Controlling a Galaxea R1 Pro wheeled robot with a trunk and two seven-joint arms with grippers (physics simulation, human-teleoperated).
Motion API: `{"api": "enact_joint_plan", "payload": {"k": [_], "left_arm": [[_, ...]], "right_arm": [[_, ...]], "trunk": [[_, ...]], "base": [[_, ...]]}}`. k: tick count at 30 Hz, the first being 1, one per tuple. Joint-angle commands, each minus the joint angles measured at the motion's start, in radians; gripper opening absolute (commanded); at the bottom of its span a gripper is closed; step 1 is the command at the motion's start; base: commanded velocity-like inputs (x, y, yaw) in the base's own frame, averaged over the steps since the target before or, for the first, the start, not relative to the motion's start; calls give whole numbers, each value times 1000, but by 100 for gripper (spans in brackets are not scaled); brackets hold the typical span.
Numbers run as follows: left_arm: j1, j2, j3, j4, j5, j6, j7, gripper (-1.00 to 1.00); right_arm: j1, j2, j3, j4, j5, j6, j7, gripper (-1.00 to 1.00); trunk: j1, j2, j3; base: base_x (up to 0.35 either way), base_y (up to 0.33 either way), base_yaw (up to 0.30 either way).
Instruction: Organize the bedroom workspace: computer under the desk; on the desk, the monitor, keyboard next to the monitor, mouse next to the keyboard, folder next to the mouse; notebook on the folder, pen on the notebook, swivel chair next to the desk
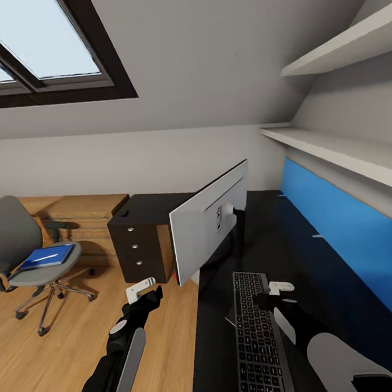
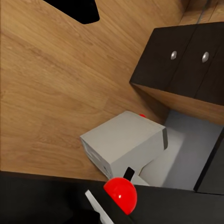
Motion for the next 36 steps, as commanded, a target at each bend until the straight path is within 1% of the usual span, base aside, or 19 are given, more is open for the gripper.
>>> {"api": "enact_joint_plan", "payload": {"k": [1, 22, 26, 36], "left_arm": [[-1, 1, -2, -2, 11, 3, 9, 100], [-1, 1, -1, -3, 11, 4, 9, 100], [-1, 1, -1, -3, 11, 4, 9, 100], [-1, 2, -1, -3, 11, 4, 9, 100]], "right_arm": [[0, 0, -2, -2, -10, 5, -3, 100], [0, 0, -2, -2, -10, 5, -3, 100], [0, 0, -2, -2, -10, 5, -3, 100], [0, 0, -2, -2, -9, 5, -3, 100]], "trunk": [[4, -8, -5], [85, -155, -70], [85, -155, -70], [123, -225, -102]], "base": [[0, 0, 0], [0, 0, 0], [0, 0, 0], [0, 0, 0]]}}
